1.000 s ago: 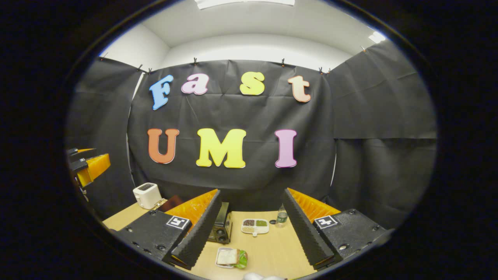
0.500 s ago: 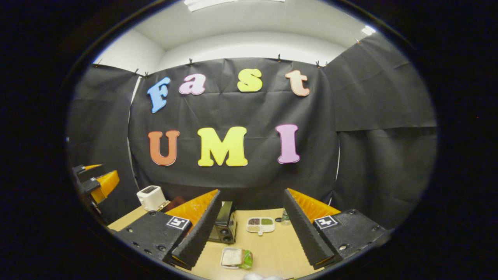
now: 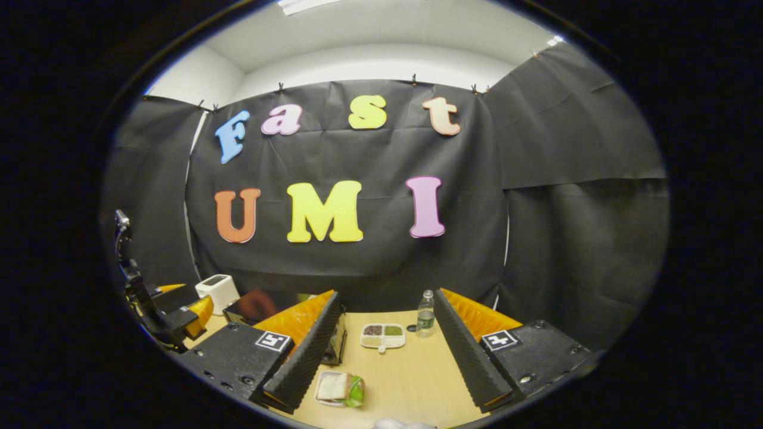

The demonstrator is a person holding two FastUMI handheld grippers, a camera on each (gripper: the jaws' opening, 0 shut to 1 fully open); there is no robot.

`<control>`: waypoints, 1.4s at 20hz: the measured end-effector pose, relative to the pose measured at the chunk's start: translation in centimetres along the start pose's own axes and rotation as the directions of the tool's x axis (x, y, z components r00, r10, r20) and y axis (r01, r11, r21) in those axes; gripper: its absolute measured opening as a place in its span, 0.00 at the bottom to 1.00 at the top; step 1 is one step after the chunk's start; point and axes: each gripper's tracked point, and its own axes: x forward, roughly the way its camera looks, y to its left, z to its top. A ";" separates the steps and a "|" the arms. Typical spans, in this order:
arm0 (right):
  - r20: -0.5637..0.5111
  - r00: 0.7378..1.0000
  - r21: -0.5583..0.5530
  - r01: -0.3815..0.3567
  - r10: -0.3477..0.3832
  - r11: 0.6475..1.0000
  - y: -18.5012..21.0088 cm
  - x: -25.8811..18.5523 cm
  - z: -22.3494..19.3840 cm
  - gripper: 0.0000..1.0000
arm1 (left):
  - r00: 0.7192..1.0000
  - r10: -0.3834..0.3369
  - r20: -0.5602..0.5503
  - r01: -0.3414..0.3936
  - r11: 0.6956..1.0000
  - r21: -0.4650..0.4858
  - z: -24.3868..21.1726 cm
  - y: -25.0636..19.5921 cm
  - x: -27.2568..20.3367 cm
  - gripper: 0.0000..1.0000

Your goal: Open the electric oven with the left hand, put the food in, and close the electric oven.

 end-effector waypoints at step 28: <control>-0.158 0.987 -0.034 0.007 -0.012 0.999 -0.7 3.4 -4.7 0.96 | 0.973 -0.054 -0.225 0.042 0.997 -0.059 -12.4 -3.9 10.7 0.96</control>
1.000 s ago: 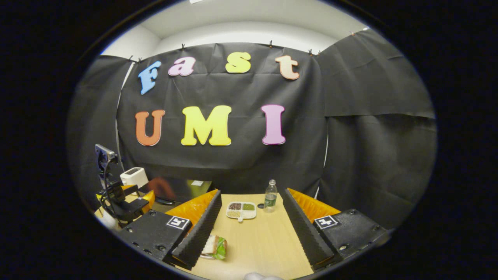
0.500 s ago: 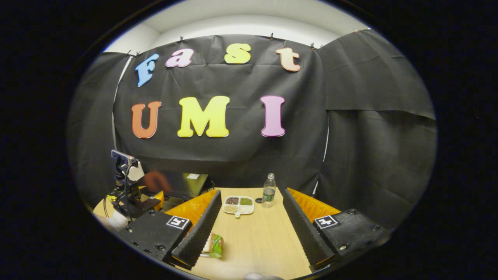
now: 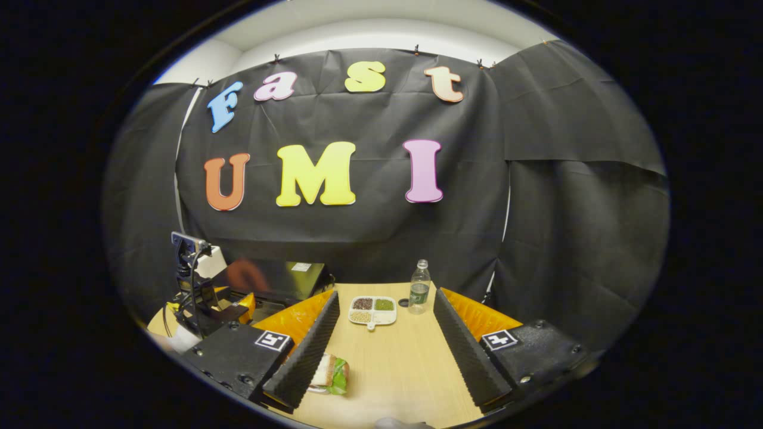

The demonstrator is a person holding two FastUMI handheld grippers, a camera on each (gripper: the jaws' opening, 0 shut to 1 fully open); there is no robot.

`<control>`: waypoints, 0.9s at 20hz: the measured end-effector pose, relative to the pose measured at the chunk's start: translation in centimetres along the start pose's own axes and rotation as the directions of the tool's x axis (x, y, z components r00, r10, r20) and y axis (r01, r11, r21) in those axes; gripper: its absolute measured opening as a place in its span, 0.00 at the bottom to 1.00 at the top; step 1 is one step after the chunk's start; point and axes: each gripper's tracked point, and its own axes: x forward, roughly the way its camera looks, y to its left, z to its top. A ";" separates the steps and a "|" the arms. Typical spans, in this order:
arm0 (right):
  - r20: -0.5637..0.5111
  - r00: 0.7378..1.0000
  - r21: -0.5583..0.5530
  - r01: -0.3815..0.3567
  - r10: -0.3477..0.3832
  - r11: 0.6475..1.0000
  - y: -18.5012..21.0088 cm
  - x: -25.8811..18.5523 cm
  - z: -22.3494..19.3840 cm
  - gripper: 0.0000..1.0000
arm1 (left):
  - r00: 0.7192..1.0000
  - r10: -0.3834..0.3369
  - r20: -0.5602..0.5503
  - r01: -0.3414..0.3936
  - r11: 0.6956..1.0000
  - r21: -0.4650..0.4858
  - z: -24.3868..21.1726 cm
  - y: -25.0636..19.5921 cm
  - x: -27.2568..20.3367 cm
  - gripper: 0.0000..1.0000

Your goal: Open the electric oven with the left hand, put the food in, and close the electric oven.

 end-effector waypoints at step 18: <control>-0.044 0.996 -0.039 -0.085 0.084 0.996 2.1 -2.1 -3.5 0.97 | 0.991 -0.005 -0.131 0.002 1.000 -0.024 -10.6 -0.8 -9.8 0.98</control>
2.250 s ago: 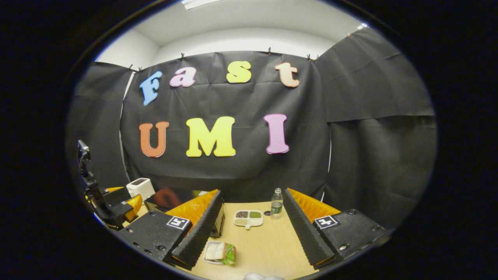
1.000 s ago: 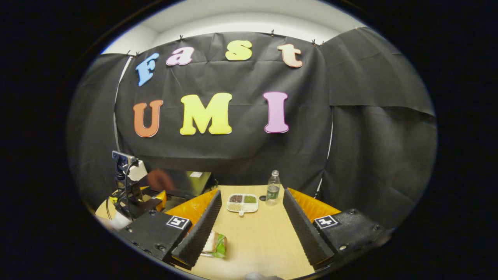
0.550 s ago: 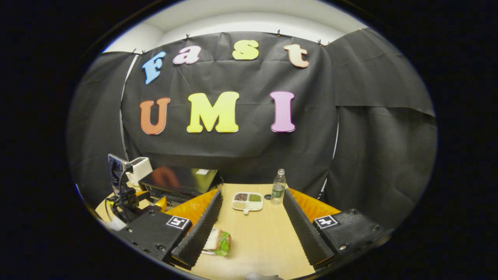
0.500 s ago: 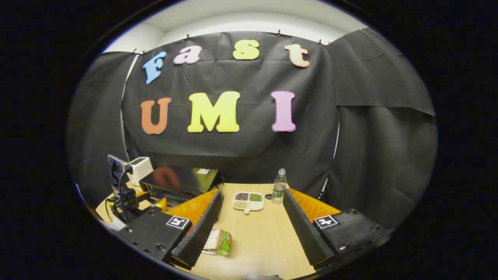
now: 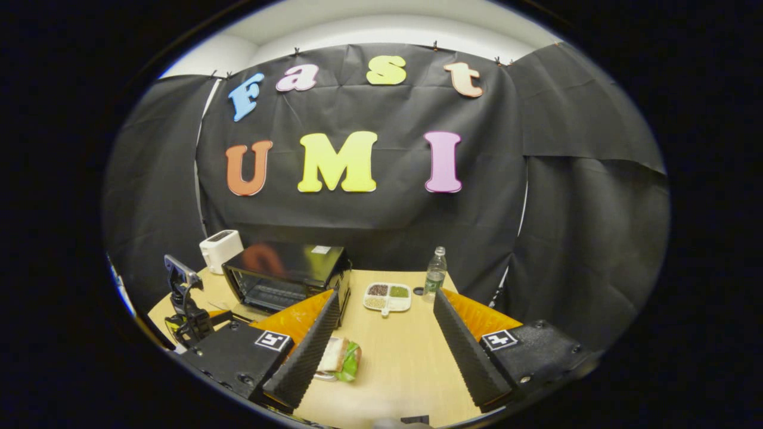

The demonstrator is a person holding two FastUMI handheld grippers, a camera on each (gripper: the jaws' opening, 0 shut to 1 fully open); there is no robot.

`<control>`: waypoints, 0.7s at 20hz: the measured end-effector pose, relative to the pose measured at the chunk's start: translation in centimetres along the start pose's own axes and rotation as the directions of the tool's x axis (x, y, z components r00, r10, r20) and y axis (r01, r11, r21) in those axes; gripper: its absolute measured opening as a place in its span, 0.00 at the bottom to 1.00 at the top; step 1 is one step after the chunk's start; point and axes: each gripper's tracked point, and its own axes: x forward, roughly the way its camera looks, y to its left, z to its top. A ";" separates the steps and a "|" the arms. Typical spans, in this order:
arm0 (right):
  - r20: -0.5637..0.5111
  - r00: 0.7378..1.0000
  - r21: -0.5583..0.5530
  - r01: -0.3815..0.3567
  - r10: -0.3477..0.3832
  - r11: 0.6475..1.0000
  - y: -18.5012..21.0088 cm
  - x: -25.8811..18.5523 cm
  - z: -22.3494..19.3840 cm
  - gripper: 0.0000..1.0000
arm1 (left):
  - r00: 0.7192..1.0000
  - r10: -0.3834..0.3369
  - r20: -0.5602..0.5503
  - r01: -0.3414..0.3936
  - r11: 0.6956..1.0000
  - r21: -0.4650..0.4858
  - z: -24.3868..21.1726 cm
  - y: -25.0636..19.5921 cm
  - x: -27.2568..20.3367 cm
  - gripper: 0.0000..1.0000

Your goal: Open the electric oven with the left hand, put the food in, and close the electric oven.

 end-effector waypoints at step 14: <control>-0.020 0.999 -0.010 0.032 -0.032 0.999 -1.5 -1.7 -1.6 1.00 | 0.980 -0.010 -0.201 0.000 0.999 -0.049 -8.4 -0.5 0.2 0.96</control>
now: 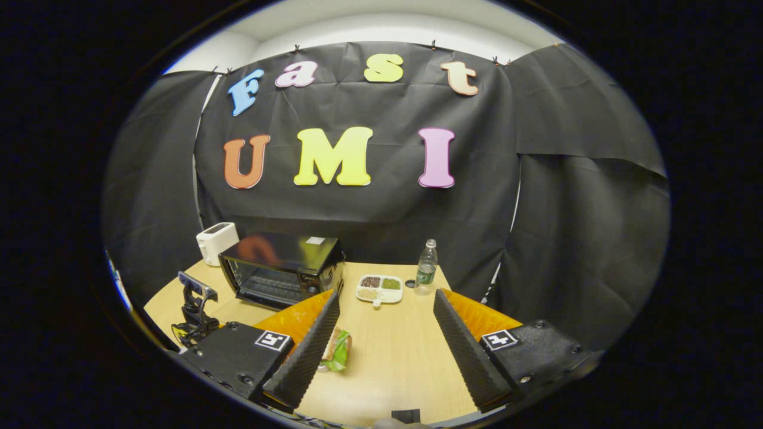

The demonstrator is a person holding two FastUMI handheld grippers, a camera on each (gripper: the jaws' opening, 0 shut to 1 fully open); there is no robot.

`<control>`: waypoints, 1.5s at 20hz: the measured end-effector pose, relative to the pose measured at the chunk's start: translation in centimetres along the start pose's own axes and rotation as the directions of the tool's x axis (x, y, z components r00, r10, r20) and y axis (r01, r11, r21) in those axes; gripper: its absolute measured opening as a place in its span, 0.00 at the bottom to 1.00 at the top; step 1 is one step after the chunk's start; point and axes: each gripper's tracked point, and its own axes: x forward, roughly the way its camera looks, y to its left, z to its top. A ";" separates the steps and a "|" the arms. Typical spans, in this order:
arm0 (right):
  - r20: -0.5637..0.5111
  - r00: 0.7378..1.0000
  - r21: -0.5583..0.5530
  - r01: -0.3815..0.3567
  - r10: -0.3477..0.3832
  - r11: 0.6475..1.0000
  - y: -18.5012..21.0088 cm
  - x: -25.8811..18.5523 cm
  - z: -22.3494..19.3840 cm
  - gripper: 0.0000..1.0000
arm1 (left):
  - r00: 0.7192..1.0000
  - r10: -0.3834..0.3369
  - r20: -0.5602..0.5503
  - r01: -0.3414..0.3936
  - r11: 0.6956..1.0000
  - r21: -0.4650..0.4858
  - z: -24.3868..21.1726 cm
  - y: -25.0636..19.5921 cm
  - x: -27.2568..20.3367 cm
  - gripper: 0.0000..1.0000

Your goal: Open the electric oven with the left hand, put the food in, and close the electric oven.

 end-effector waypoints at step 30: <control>-0.249 0.946 0.320 -0.123 0.209 0.939 6.4 9.2 -16.4 0.95 | 0.829 0.002 0.560 -0.048 0.997 0.068 26.7 1.5 -23.2 0.95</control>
